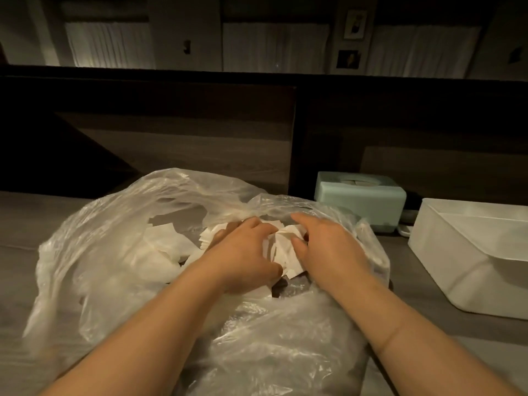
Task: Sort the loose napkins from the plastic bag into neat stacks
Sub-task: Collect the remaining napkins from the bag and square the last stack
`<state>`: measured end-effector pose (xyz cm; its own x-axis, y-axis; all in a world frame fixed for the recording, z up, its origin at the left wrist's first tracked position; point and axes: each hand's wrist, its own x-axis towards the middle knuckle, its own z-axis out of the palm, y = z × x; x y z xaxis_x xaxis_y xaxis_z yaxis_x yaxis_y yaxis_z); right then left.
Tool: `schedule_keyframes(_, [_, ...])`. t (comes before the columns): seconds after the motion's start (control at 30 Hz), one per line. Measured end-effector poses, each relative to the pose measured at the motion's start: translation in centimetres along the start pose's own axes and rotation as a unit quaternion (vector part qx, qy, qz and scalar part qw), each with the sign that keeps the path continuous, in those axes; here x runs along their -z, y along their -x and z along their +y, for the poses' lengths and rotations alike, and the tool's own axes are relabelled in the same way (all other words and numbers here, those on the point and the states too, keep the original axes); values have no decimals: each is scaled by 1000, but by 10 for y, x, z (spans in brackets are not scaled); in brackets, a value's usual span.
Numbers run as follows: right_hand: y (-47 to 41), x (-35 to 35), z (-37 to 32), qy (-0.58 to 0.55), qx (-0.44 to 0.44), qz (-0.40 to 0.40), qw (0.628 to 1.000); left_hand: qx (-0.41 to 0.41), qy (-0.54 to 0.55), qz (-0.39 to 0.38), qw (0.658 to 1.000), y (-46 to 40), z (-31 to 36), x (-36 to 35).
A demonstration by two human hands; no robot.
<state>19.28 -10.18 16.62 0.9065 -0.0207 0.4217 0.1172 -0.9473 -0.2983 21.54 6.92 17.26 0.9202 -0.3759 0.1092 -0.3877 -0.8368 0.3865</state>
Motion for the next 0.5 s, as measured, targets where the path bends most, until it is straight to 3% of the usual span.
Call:
schedule_keyframes(0.2, [-2,0,-1,26,-20,-2,999,-15,44,25,999,-2,-6,-1])
schedule_keyframes(0.37, [1,7,2,-104,-23,47,993,-2,254,125,959,-2,2,6])
schedule_keyframes(0.5, [2,8,6,-69,-13,52,996,24,197,95,976,-2,1,7])
